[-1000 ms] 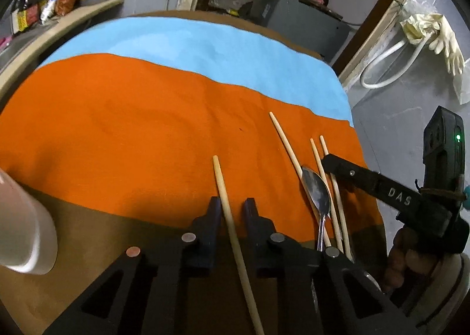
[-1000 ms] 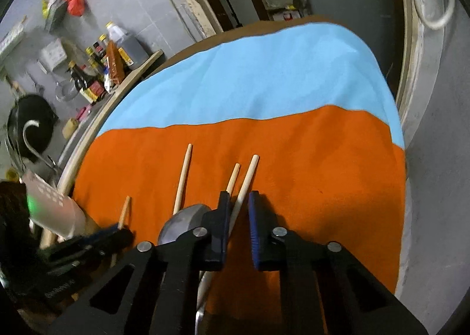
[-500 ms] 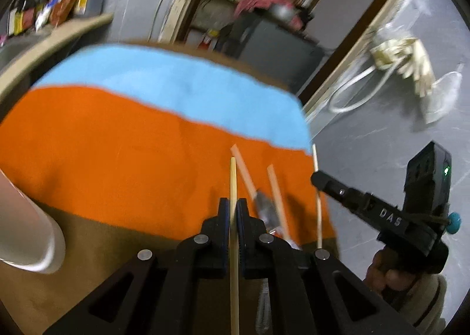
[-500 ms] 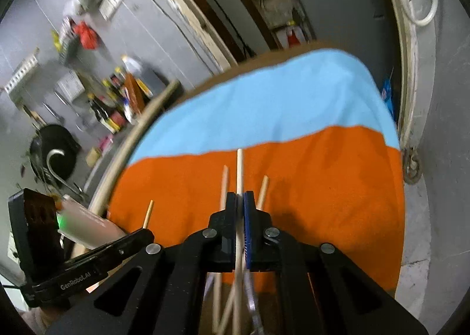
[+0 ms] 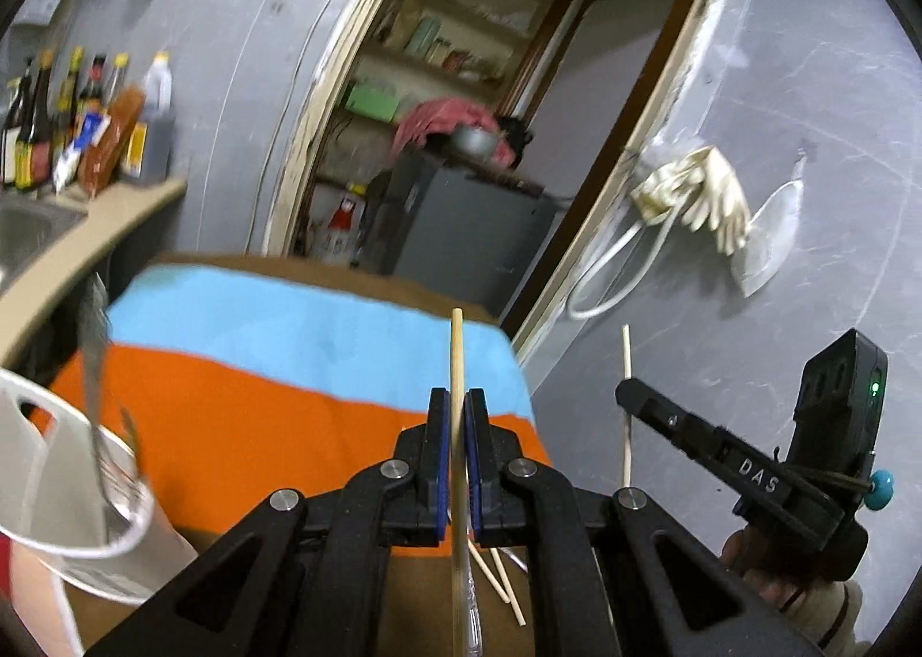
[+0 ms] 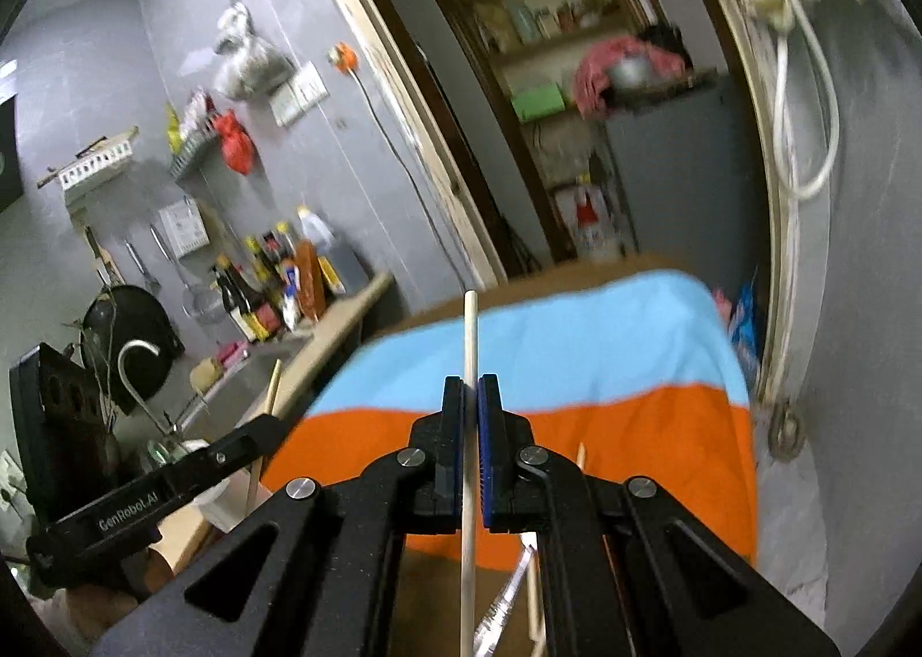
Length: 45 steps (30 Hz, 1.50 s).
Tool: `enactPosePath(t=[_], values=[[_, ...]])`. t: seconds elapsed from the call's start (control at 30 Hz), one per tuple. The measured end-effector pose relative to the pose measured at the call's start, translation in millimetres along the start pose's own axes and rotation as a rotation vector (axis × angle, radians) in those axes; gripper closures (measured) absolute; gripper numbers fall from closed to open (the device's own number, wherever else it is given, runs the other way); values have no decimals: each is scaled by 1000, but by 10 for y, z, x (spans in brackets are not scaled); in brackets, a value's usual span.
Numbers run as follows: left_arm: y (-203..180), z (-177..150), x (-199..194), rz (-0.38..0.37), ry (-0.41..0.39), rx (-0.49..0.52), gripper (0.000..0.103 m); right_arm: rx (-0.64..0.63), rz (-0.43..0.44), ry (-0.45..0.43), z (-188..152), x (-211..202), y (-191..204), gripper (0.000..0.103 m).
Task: Organize utensils
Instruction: 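Lift both held chopsticks and carry them toward the white basket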
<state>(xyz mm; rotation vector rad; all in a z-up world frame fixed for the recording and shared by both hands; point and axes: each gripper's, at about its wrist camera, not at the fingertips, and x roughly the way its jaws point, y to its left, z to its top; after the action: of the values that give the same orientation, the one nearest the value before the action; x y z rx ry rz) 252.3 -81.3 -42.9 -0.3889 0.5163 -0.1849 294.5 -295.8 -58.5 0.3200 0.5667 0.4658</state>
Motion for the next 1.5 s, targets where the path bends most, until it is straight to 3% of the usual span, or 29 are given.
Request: enactPosePath(t=[0.2, 0.33, 0.57, 0.77, 1.1, 1.5], values=[[109, 254, -410, -34, -88, 30, 98, -37, 43, -137, 258, -257, 510, 99], [336, 423, -636, -17, -142, 14, 98, -54, 99, -214, 340, -278, 897, 99], [981, 673, -1046, 93, -266, -27, 98, -80, 242, -242, 316, 37, 1599, 99], [1570, 791, -1253, 184, -424, -79, 98, -139, 296, -268, 185, 346, 2071, 99], [2232, 659, -1209, 250, -552, -206, 98, -170, 254, -362, -158, 742, 2460, 99], [2185, 509, -1043, 307, -558, -148, 98, -162, 183, -377, -349, 891, 2380, 99]])
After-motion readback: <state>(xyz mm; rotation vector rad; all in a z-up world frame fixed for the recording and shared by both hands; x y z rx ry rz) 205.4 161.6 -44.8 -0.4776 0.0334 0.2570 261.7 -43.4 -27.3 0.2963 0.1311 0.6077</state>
